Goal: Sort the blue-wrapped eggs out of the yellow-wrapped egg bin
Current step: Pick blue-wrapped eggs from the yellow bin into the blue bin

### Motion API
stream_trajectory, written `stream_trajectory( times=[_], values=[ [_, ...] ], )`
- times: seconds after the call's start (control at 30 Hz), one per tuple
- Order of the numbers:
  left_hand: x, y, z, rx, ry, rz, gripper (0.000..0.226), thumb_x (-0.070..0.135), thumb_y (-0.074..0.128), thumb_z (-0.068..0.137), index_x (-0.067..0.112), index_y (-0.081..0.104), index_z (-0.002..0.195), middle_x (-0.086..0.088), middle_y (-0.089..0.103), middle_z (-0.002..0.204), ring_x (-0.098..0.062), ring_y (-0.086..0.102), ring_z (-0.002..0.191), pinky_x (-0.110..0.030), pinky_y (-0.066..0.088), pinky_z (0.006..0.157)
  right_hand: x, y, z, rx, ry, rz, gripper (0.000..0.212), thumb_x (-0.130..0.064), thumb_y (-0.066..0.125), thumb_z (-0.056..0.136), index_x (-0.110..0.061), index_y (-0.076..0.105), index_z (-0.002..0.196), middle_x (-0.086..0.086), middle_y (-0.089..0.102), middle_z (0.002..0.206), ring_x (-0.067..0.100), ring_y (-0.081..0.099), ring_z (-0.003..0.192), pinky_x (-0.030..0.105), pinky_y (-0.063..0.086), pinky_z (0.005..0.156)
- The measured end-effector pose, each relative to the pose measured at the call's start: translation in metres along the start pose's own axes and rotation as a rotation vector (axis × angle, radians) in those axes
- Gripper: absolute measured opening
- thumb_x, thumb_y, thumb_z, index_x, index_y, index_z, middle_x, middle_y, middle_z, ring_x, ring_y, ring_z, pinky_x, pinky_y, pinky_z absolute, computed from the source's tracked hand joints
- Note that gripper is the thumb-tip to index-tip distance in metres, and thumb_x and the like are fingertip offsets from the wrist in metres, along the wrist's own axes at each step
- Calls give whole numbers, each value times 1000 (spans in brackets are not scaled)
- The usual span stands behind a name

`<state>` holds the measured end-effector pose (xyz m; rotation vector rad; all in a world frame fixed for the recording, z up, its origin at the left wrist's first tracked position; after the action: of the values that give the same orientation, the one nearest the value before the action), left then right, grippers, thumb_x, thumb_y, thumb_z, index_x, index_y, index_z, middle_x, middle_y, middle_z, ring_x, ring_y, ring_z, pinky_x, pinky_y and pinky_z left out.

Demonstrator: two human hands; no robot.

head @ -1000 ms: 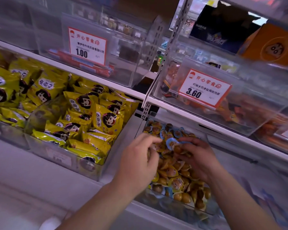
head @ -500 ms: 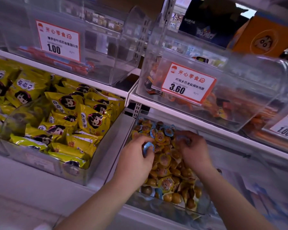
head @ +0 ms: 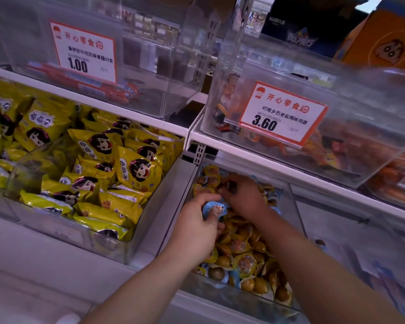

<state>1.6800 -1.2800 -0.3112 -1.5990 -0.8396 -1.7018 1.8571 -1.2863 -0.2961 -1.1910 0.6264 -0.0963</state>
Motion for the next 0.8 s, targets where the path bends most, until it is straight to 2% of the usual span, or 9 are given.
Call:
stream_trajectory(
  times=[0.1, 0.2, 0.33, 0.43, 0.5, 0.6, 0.7, 0.73, 0.8],
  values=[
    [0, 1, -2, 10, 24, -8, 24, 15, 57, 100, 38, 62, 104, 4, 68, 102, -9, 72, 73, -39, 62, 72, 3, -10, -17, 136, 160, 364, 12, -9, 73, 86, -11, 75, 98, 12, 73, 97, 25, 68, 88, 30, 53, 73],
    [0, 2, -6, 74, 150, 95, 22, 20, 59, 99, 38, 64, 110, 11, 68, 107, -2, 69, 87, -30, 59, 80, -2, -26, -47, 229, 374, 1105, 15, 3, 64, 90, -9, 73, 89, 9, 72, 81, 17, 63, 64, 25, 45, 45],
    [9, 10, -17, 205, 377, 192, 25, 24, 60, 97, 37, 65, 118, 22, 67, 112, 6, 61, 105, -21, 50, 90, -25, -27, -103, 129, 663, 1625, 16, -1, 55, 96, 0, 69, 103, 10, 70, 90, 15, 63, 71, 19, 48, 45],
    [11, 29, -30, 149, 462, 262, 26, 24, 56, 100, 34, 66, 122, 23, 67, 118, 9, 59, 110, -17, 48, 94, -45, -25, -126, -22, 725, 1903, 30, -25, 55, 98, -2, 67, 113, 14, 70, 95, 21, 68, 78, 25, 57, 56],
    [10, 42, -36, 52, 498, 316, 32, 26, 47, 102, 27, 64, 129, 20, 60, 127, 5, 55, 119, -18, 43, 102, -49, -30, -134, -19, 713, 1904, 35, -36, 58, 97, -6, 71, 109, 10, 75, 98, 21, 74, 84, 28, 59, 65],
    [10, 58, -45, -138, 606, 460, 47, 33, 38, 102, 18, 47, 146, 11, 39, 152, 0, 29, 144, -22, 23, 118, -35, -44, -143, 137, 663, 1706, 28, -29, 66, 93, -10, 70, 114, 9, 76, 104, 18, 75, 88, 26, 58, 64],
    [5, 64, -53, -348, 550, 354, 61, 56, 32, 101, 37, 18, 157, 28, 13, 161, 9, 12, 147, -11, 11, 116, -2, -70, -156, 308, 574, 1520, 17, -16, 65, 95, -5, 67, 107, 11, 73, 90, 20, 71, 72, 22, 49, 47],
    [3, 64, -53, -362, 534, 357, 61, 59, 32, 100, 41, 18, 156, 33, 14, 159, 11, 13, 145, -9, 12, 115, 14, -80, -161, 340, 552, 1466, 13, -14, 64, 95, -5, 65, 105, 12, 70, 82, 20, 67, 66, 21, 41, 41],
    [0, 57, -46, -336, 539, 458, 52, 55, 37, 100, 39, 36, 150, 32, 28, 154, 11, 23, 142, -16, 23, 115, 48, -97, -165, 354, 590, 1338, 12, -12, 61, 96, -5, 63, 106, 12, 67, 74, 23, 63, 63, 22, 35, 40]
  ],
)
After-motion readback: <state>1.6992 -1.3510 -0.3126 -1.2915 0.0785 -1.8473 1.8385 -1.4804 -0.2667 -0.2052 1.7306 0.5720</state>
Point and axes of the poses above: each hand's wrist, its own z-axis towards the middle knuckle, its own y-axis out of the palm, x = y × z, the point moved 2 cm from there along z, towards the middle knuckle
